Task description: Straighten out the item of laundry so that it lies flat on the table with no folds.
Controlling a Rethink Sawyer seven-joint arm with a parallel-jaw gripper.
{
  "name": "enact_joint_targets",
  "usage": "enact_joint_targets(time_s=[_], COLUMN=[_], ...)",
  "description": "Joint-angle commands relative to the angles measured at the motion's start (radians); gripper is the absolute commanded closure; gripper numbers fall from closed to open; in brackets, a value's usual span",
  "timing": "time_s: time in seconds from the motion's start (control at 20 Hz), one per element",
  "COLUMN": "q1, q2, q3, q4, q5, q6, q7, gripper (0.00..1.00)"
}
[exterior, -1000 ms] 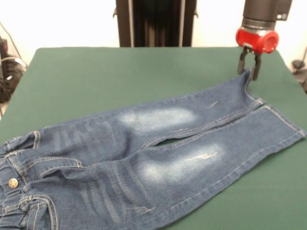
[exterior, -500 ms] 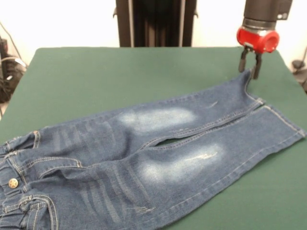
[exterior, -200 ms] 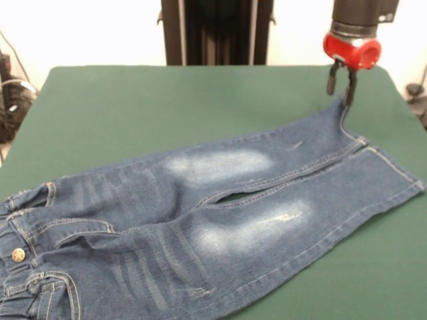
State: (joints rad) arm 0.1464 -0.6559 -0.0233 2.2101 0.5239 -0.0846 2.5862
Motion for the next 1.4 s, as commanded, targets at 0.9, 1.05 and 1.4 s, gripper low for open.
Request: enact_joint_targets(time_s=[0.9,1.05,1.4], q1=[-0.483,-0.544,-0.684], q2=[-0.302,-0.34,-0.491], q3=[-0.02,0.023,0.158], q4=[-0.046,-0.023,0.125], q5=[-0.731,-0.783,-0.877], q6=[0.478,0.48,0.462], q7=[-0.296,-0.299,-0.337], gripper=[0.0,0.0,0.0])
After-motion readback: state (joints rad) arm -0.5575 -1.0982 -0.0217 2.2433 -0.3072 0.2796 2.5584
